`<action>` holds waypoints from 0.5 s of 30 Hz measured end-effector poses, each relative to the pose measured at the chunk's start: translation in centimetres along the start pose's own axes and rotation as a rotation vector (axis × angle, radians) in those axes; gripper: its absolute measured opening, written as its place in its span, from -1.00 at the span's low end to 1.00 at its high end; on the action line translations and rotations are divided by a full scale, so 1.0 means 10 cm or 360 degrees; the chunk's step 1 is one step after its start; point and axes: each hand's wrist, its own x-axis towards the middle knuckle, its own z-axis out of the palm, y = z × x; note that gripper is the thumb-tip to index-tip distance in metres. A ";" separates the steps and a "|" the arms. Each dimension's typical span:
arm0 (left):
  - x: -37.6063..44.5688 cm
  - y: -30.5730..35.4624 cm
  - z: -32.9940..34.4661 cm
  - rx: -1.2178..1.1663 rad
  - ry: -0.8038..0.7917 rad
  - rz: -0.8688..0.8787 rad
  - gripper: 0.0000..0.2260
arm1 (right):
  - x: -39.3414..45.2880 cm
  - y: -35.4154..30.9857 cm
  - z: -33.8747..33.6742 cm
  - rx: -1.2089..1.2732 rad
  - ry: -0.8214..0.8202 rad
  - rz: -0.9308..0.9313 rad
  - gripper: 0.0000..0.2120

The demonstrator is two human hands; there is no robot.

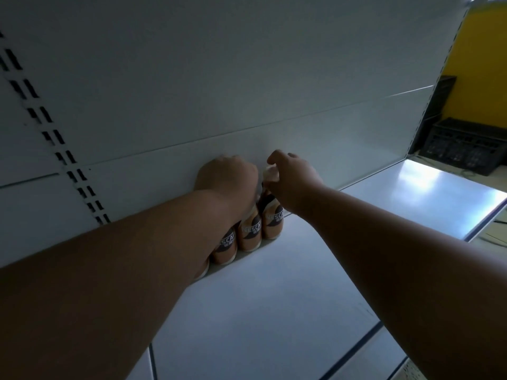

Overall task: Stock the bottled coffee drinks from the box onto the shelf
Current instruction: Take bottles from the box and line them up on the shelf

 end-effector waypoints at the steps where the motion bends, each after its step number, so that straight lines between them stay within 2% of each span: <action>1: -0.03 0.00 -0.01 -0.0059 0.0035 0.0000 -0.82 | -0.06 -0.01 -0.03 -0.0004 0.0014 0.0006 -0.59; 3: -0.12 0.01 -0.02 -0.0140 0.0169 0.0043 -0.87 | -0.22 -0.01 -0.12 -0.0034 0.0046 0.0011 -0.60; 6: -0.31 0.07 -0.05 -0.0214 0.0376 0.0178 -0.84 | -0.53 0.00 -0.34 -0.0112 0.0094 -0.0018 -0.61; 11: -0.78 0.37 -0.29 -0.0458 0.0424 0.0369 -0.90 | -1.30 -0.09 -0.87 -0.0205 0.0222 -0.0037 -0.62; 15: -1.24 0.72 -0.55 -0.0633 0.0437 0.0462 -0.81 | -2.07 -0.30 -1.21 -0.0304 0.0344 0.0030 -0.63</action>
